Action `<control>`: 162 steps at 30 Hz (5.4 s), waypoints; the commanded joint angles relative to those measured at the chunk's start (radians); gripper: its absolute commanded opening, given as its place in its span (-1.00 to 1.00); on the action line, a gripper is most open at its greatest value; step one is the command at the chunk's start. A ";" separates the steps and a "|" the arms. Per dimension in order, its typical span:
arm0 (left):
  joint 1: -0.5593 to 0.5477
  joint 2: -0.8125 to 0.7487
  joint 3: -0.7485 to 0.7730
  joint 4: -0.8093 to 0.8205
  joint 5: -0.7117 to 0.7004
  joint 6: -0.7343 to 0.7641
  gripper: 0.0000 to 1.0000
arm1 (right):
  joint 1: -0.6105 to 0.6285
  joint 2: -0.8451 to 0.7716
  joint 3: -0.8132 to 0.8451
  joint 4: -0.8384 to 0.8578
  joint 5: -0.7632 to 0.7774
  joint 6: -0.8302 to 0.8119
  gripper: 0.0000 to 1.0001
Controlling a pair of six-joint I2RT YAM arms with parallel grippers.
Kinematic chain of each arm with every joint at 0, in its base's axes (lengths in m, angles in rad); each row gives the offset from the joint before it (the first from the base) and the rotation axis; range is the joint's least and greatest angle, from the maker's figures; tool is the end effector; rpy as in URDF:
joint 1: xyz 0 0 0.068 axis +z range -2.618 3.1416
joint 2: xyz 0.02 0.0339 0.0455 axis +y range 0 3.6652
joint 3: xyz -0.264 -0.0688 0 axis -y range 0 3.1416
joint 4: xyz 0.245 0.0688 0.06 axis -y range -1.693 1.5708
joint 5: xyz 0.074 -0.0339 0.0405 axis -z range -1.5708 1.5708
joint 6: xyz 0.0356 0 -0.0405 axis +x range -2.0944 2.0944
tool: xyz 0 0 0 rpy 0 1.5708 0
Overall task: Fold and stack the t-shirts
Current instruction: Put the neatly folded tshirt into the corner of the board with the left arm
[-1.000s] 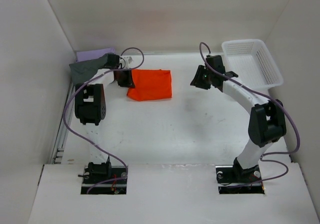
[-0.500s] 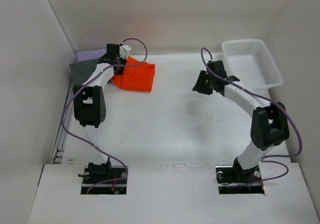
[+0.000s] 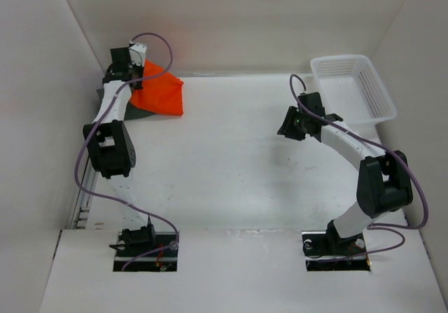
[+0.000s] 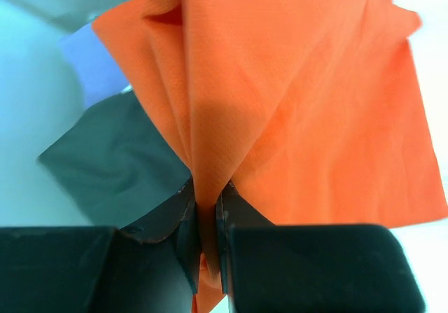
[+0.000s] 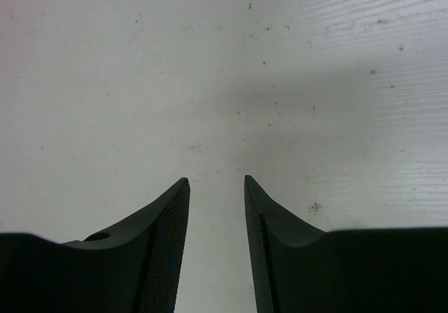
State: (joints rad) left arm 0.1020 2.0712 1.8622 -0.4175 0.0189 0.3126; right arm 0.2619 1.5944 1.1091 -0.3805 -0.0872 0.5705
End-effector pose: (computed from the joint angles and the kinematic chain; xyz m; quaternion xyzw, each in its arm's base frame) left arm 0.4851 0.0490 0.2887 0.0979 0.8852 0.0854 0.4468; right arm 0.3294 0.0915 0.2328 0.1292 0.9288 0.1769 0.2989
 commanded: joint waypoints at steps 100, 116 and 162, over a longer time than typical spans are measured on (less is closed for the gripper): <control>-0.256 -1.105 -1.203 -0.185 0.454 0.072 0.37 | 0.504 -0.743 -0.496 -0.345 0.190 0.425 1.00; -0.235 -1.138 -1.207 -0.179 0.454 0.068 0.41 | 0.440 -0.976 -0.493 -0.402 0.268 0.373 1.00; -0.126 -1.430 -1.193 -0.083 0.099 -0.230 1.00 | 0.156 -0.946 -0.305 -0.442 0.345 -0.104 1.00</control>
State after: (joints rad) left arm -0.0219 0.6430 0.6846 -0.5358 0.1303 0.1230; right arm 0.4244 0.6498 0.8028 -0.8555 0.2760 0.4511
